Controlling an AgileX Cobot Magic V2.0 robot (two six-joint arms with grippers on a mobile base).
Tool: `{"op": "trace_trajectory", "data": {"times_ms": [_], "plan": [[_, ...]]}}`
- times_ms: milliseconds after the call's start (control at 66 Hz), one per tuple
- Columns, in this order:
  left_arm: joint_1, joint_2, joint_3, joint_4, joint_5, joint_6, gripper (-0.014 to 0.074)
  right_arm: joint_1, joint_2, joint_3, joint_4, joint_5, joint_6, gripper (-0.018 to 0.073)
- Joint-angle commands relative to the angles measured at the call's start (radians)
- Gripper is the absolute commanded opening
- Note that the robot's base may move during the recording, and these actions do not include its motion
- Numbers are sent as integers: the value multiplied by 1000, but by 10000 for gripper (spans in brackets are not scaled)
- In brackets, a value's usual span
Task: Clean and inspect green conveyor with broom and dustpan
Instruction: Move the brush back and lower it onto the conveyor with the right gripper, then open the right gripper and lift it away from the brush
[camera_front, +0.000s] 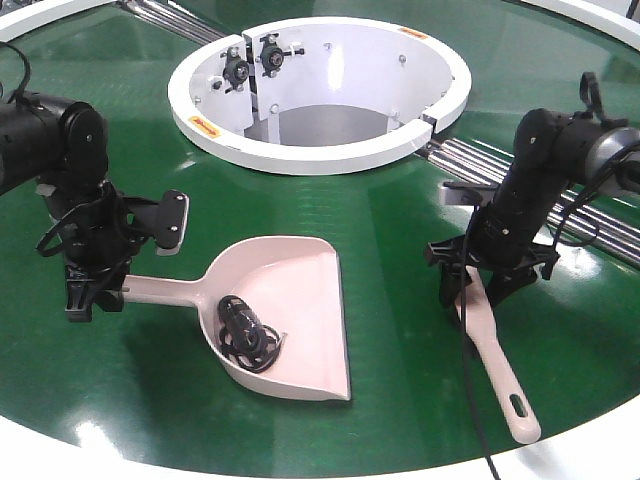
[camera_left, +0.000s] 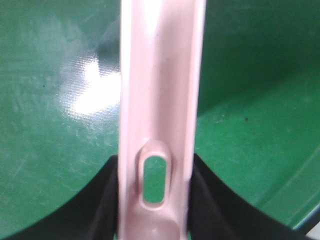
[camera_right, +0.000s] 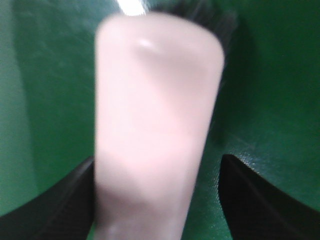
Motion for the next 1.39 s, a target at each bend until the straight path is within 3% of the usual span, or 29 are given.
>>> {"op": "trace_trajectory", "data": {"times_ms": [0, 348, 682, 864, 1197, 1379], "plan": [[-4, -48, -24, -27, 32, -15, -6, -5, -91, -22, 5, -34, -13, 487], [-4, -48, -24, -27, 32, -15, -6, -4, -125, -22, 0, -27, -13, 487], [-4, -48, -24, -27, 32, -15, -6, -4, -318, -22, 8, -162, -32, 487], [-4, -48, -24, -27, 32, -15, -6, 19, -456, 6, -89, -240, -30, 487], [-4, -48, -24, -27, 32, -15, -6, 23, -863, 474, -107, -699, -25, 457], [-4, -48, -24, -27, 32, -15, -6, 23, -1096, 784, -107, -858, -27, 319]]}}
